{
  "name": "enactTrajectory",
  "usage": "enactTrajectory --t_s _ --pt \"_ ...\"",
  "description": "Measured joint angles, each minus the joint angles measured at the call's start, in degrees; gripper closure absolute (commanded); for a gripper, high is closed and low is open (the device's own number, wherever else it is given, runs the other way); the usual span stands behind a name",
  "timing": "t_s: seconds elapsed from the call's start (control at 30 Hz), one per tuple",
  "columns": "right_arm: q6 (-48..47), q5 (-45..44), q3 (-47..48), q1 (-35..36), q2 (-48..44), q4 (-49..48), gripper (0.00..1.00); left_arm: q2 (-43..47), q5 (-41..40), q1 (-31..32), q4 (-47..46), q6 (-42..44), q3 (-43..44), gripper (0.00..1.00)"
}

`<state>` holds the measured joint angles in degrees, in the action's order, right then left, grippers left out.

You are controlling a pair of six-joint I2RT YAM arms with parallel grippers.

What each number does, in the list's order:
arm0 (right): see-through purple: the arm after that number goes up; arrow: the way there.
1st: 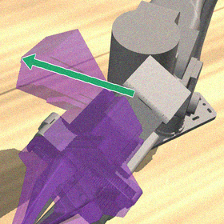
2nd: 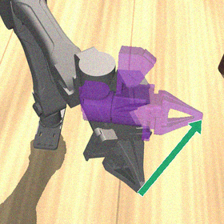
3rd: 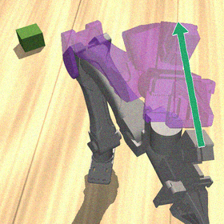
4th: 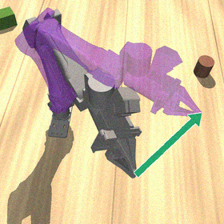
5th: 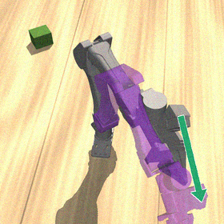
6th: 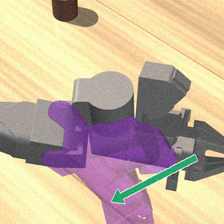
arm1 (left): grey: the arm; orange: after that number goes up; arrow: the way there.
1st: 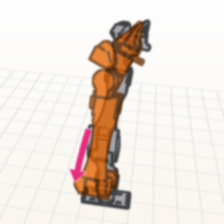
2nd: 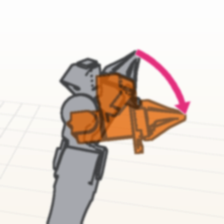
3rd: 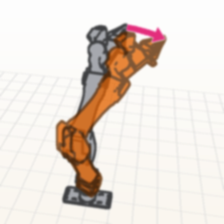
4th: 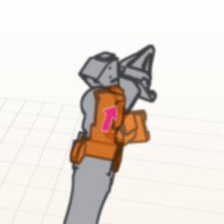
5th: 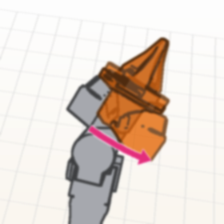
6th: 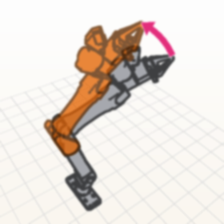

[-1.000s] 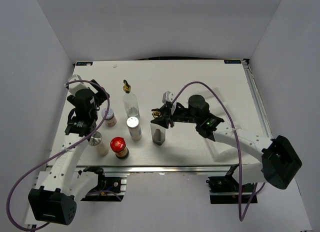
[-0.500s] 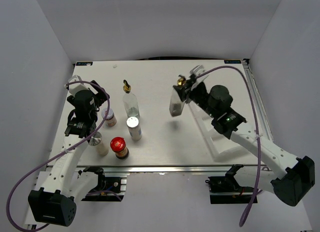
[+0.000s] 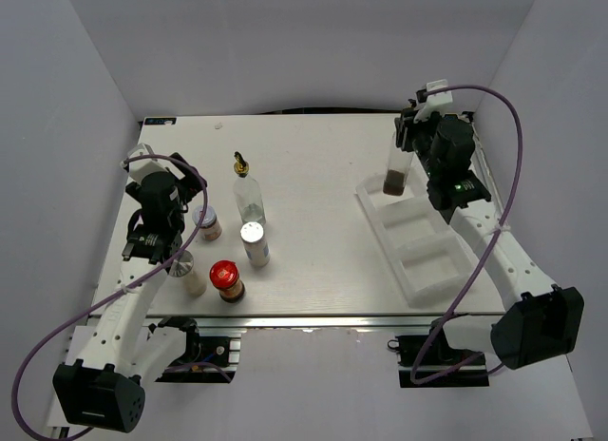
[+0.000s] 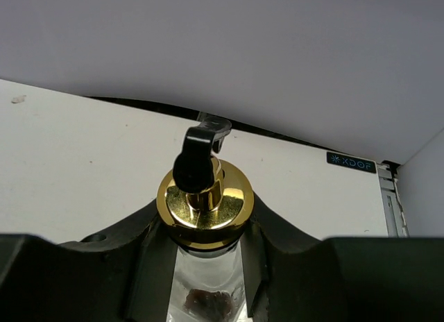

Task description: Organize the condiment bottles

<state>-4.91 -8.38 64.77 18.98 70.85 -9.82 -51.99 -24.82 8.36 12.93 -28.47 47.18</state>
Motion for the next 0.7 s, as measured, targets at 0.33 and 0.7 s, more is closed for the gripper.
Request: enactTrajectory --t_s 0.33,0.7 --pt "-0.57 11.76 1.03 -8.87 2.8 0.87 1.0 0.0 -0.07 0.0 -0.07 0.24 -0.72 0.02" --pt "-4.37 33.42 0.94 -17.35 7.56 -1.07 1.0 0.0 -0.09 0.0 -0.09 0.74 -0.92 0.02"
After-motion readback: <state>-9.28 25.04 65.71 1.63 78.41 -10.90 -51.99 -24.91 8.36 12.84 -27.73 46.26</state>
